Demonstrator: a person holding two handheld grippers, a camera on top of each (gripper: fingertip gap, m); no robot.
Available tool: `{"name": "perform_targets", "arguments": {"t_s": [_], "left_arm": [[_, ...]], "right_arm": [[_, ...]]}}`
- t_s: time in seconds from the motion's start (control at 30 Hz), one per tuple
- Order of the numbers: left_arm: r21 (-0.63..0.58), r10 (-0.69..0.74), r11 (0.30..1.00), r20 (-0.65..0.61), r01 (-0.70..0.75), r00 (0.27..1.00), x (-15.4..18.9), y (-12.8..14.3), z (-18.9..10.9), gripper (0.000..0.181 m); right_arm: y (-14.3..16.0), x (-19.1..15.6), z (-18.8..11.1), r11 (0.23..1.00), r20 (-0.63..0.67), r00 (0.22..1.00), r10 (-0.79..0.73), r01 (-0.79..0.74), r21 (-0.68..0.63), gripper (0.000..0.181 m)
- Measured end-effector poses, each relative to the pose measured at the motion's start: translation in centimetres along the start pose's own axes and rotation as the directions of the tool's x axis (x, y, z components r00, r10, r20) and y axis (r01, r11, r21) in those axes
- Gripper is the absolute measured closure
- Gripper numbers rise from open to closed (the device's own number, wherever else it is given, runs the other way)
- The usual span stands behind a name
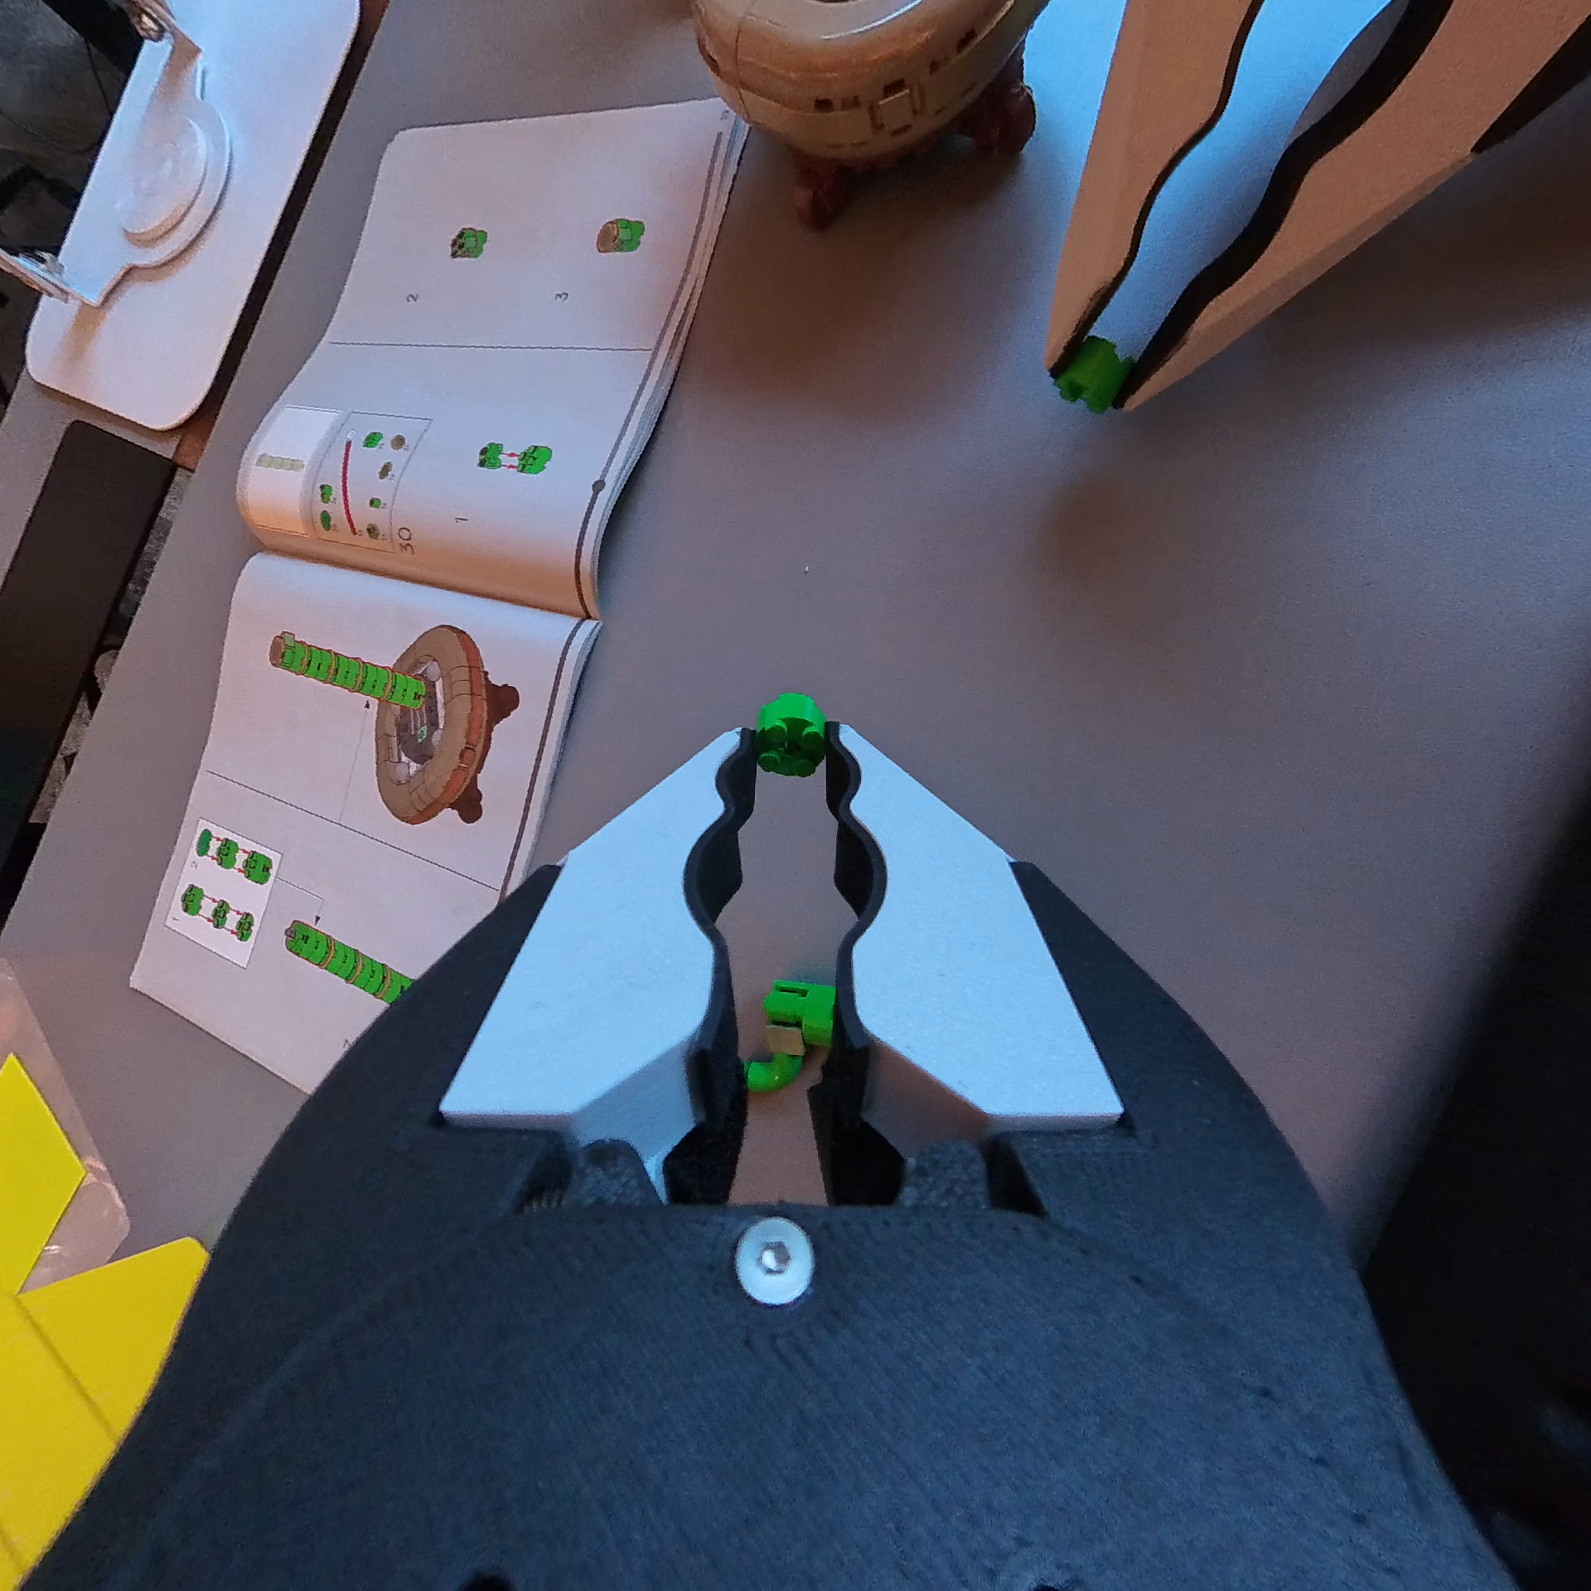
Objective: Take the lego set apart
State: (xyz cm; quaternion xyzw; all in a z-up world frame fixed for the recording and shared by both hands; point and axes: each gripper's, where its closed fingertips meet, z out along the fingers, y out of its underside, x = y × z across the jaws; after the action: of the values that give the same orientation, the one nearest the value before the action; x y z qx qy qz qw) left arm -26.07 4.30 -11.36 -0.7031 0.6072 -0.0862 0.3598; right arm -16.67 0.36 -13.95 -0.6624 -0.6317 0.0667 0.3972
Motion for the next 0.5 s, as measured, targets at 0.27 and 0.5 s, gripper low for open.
{"name": "perform_targets", "arguments": {"t_s": [0.27,0.5], "left_arm": [[0.01,-0.013,1.0,-0.008,0.013,1.0,0.0,-0.03,-0.15,0.167],[0.023,-0.019,1.0,-0.012,0.019,1.0,0.02,-0.24,-0.29,0.167]], "right_arm": [[0.21,-0.01,0.04,1.0,0.001,1.0,-0.001,0.001,-0.009,0.166],[0.34,-0.06,0.09,1.0,0.002,1.0,-0.004,0.004,-0.016,0.166]]}}
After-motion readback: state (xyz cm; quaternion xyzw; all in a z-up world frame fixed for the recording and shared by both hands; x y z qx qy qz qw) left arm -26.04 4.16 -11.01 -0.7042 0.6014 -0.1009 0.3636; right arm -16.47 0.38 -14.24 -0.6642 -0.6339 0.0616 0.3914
